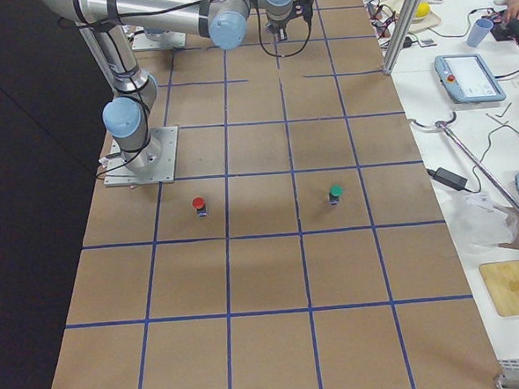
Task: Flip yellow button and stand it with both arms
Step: 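Open the left gripper and withdraw it while the right gripper carries the button away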
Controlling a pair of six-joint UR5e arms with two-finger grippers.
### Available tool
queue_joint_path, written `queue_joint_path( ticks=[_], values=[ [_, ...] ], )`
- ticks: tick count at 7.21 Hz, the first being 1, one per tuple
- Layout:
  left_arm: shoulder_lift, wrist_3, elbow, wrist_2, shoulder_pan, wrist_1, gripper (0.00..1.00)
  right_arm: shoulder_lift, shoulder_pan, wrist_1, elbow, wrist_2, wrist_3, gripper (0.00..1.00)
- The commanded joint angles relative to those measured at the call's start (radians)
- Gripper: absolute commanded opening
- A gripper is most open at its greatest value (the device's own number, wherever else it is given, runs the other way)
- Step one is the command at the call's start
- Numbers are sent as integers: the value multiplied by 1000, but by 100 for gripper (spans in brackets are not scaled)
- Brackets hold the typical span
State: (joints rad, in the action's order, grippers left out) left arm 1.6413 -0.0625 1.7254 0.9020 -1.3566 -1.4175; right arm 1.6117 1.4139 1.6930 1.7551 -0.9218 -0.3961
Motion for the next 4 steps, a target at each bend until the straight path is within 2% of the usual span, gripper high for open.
queue_joint_path(
  ticks=[1, 3, 4],
  values=[
    [18, 10, -79, 298, -42, 5, 100, 74, -13, 14, 128, -171, -449, 36],
    [-40, 10, -125, 617, -139, -36, 100, 74, -111, 11, 150, -283, -825, 36],
    [-54, 9, -145, 665, -180, -55, 100, 74, -181, 13, 181, -314, -1022, 36]
  ],
)
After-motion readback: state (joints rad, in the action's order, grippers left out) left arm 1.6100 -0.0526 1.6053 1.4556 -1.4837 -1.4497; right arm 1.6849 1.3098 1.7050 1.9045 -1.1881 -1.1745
